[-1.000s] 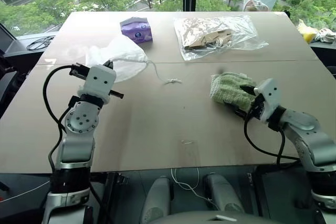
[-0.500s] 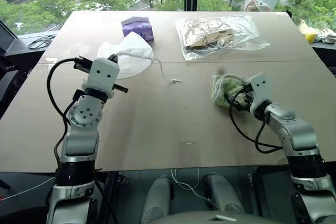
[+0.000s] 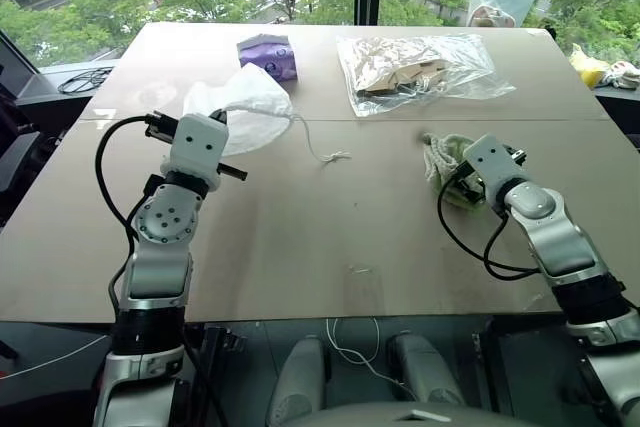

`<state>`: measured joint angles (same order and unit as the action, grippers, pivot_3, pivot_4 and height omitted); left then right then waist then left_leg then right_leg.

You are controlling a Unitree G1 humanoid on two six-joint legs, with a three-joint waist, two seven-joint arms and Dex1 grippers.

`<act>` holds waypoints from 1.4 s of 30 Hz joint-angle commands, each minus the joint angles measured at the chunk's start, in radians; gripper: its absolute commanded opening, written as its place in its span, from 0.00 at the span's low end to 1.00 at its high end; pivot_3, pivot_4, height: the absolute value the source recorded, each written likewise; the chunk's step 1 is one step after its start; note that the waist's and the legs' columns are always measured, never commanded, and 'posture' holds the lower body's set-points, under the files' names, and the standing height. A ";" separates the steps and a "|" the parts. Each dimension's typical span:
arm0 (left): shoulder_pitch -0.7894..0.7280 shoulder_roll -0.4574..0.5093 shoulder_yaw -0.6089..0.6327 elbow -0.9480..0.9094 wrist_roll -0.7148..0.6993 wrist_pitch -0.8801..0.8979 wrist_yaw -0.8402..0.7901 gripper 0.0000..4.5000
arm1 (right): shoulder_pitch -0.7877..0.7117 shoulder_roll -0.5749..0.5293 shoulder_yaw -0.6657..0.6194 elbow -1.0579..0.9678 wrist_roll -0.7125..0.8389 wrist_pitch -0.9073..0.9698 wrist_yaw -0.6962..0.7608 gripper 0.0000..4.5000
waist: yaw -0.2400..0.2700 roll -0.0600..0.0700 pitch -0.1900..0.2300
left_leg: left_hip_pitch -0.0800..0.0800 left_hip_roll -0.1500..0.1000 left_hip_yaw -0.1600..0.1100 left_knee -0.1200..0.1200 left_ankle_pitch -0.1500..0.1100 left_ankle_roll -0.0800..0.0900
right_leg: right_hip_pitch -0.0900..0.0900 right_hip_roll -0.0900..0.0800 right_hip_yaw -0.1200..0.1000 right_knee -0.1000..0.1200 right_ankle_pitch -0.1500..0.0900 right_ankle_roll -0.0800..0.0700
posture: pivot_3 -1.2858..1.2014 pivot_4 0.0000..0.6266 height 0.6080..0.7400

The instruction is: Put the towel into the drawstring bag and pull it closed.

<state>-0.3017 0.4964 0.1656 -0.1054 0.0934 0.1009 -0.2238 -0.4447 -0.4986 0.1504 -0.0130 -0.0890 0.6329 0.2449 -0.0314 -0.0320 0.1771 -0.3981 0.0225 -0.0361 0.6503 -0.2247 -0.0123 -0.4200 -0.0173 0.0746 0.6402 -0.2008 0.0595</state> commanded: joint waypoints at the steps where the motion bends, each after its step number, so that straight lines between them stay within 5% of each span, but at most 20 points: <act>1: -0.007 0.004 0.006 -0.020 -0.008 -0.014 -0.005 0.01 | 0.027 0.063 -0.114 0.042 0.036 0.168 -0.059 1.00 | 0.000 -0.001 -0.001 | 0.000 0.000 0.000 0.000 0.000 0.000 | 0.000 0.000 0.000 0.000 0.000 0.000 | 0.52 0.24 1.00; 8: -0.014 0.002 0.001 -0.008 -0.011 -0.017 -0.009 0.01 | -0.007 0.238 -0.319 0.037 0.230 0.443 -0.040 1.00 | -0.003 -0.005 -0.005 | 0.001 0.000 -0.001 0.000 0.000 0.000 | 0.002 0.000 -0.001 0.000 0.000 0.000 | 0.52 0.24 1.00; 15: -0.031 -0.008 -0.017 0.007 -0.038 0.016 -0.039 0.01 | 0.019 0.234 -0.160 -0.062 0.336 0.487 0.129 1.00 | -0.017 -0.006 -0.006 | 0.002 0.001 -0.002 -0.005 0.000 0.000 | 0.001 0.000 -0.002 0.000 0.000 0.000 | 0.52 0.24 1.00; 19: -0.048 -0.026 -0.028 0.000 -0.064 0.053 -0.062 0.00 | 0.027 0.200 -0.093 -0.070 0.321 0.465 0.165 0.77 | -0.037 -0.006 -0.006 | 0.004 0.002 -0.002 -0.008 0.000 0.000 | 0.000 0.002 -0.002 0.000 -0.001 -0.001 | 0.52 0.24 1.00; 27: -0.043 -0.059 -0.024 0.001 -0.120 0.104 -0.087 0.00 | 0.019 0.172 -0.085 -0.049 0.302 0.439 0.175 0.05 | -0.038 -0.006 -0.007 | 0.005 0.002 -0.002 -0.008 0.000 0.000 | 0.000 0.002 -0.002 0.000 -0.001 -0.001 | 0.52 0.24 1.00; 31: -0.049 -0.085 -0.017 0.004 -0.173 0.122 -0.104 0.00 | 0.005 0.189 -0.121 -0.050 0.319 0.417 0.173 0.04 | -0.038 -0.006 -0.007 | 0.005 0.002 -0.001 -0.008 0.000 0.000 | 0.001 0.001 -0.002 -0.001 -0.001 -0.001 | 0.52 0.24 1.00; 37: -0.075 -0.143 0.009 -0.027 -0.366 0.195 -0.196 0.00 | -0.055 0.318 -0.257 -0.210 0.581 0.493 0.277 0.04 | -0.042 -0.004 -0.004 | 0.002 0.003 -0.001 -0.008 0.000 0.000 | -0.002 0.002 -0.002 0.000 -0.001 -0.001 | 0.52 0.24 1.00; 42: -0.091 -0.138 0.024 -0.042 -0.496 0.247 -0.288 0.00 | -0.066 0.334 -0.204 -0.330 0.714 0.584 0.323 0.04 | -0.034 0.003 -0.001 | -0.005 0.002 -0.002 -0.009 0.000 0.000 | -0.008 0.002 -0.002 0.001 0.001 0.002 | 0.52 0.24 1.00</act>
<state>-0.3716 0.3490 0.1620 -0.1049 -0.3495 0.3341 -0.4856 -0.4969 -0.1586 -0.0542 -0.2834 0.5762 1.1971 0.5561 -0.0651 -0.0294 0.1766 -0.4034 0.0242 -0.0380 0.6418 -0.2248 -0.0123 -0.4284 -0.0157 0.0727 0.6408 -0.1993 0.0620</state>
